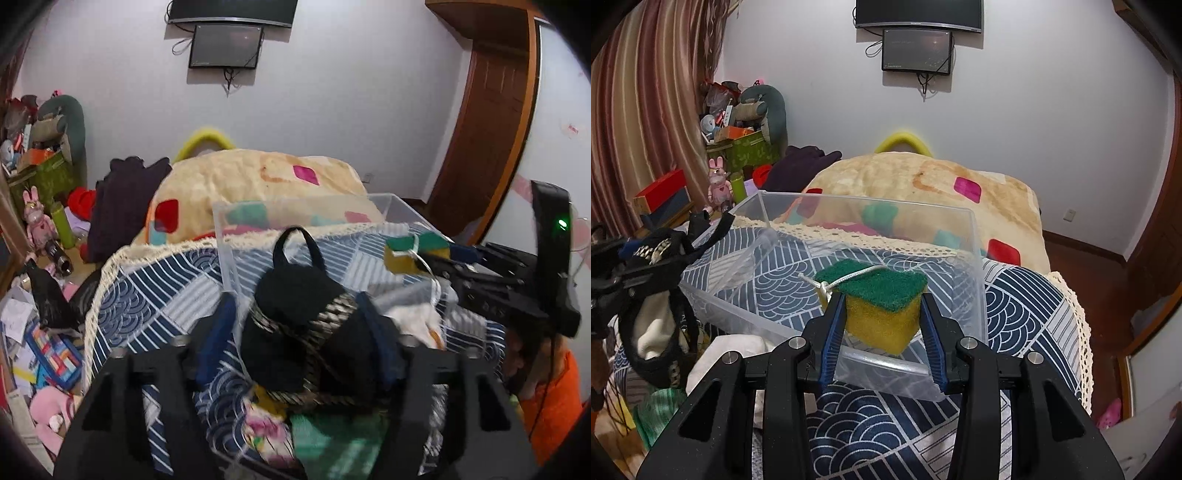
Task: Organize soft objects
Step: 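Lower the black bag into the clear box with the left tool while the right tool drops the sponge in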
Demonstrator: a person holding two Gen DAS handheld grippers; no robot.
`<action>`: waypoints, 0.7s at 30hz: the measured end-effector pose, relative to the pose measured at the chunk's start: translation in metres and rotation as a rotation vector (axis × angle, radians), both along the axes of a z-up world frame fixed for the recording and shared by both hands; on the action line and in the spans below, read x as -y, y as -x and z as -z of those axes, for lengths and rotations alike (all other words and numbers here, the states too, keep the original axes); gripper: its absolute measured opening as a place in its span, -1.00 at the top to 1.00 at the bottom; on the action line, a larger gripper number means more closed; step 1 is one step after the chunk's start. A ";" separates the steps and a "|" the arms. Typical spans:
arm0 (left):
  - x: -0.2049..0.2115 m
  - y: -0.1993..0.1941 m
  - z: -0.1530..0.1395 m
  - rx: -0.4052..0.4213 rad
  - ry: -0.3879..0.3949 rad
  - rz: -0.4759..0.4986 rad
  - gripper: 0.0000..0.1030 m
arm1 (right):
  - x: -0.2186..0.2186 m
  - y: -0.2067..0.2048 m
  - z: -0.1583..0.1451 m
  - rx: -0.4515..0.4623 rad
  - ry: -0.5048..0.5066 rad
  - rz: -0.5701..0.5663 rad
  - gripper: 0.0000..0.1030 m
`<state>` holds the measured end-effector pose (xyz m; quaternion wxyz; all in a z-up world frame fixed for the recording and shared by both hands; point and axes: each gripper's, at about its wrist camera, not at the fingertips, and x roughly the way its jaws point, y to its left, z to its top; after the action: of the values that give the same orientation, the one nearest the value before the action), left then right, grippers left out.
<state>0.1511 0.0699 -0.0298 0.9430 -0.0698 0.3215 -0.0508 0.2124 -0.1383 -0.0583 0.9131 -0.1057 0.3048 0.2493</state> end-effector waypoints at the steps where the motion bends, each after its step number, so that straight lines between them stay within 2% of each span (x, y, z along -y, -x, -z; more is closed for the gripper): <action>1: 0.001 0.004 0.001 -0.005 0.005 0.011 0.07 | 0.000 0.000 0.000 0.000 0.000 0.000 0.28; 6: 0.010 0.016 0.001 -0.005 -0.040 0.026 0.52 | -0.002 -0.003 0.000 -0.003 0.009 -0.001 0.28; 8: 0.012 0.019 -0.004 0.000 -0.043 0.027 0.55 | -0.003 -0.005 0.000 -0.008 0.017 -0.001 0.25; 9: 0.012 0.022 -0.008 0.008 -0.036 0.025 0.55 | -0.004 -0.007 0.000 -0.010 0.024 0.003 0.18; 11: 0.008 0.025 -0.019 0.033 -0.006 0.024 0.56 | -0.003 -0.009 0.000 -0.009 0.037 0.019 -0.11; 12: 0.006 0.026 -0.027 0.052 0.007 0.017 0.56 | -0.002 -0.009 -0.001 -0.010 0.034 0.022 -0.34; 13: 0.004 0.026 -0.032 0.067 0.015 0.014 0.56 | 0.000 -0.010 -0.001 -0.012 0.023 0.020 -0.42; 21: 0.005 0.010 -0.062 0.188 -0.033 -0.060 0.56 | 0.007 -0.002 -0.002 -0.012 -0.004 0.012 -0.42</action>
<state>0.1413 0.0650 0.0324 0.9711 -0.0588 0.2299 -0.0236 0.2141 -0.1456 -0.0562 0.9129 -0.1003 0.3106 0.2450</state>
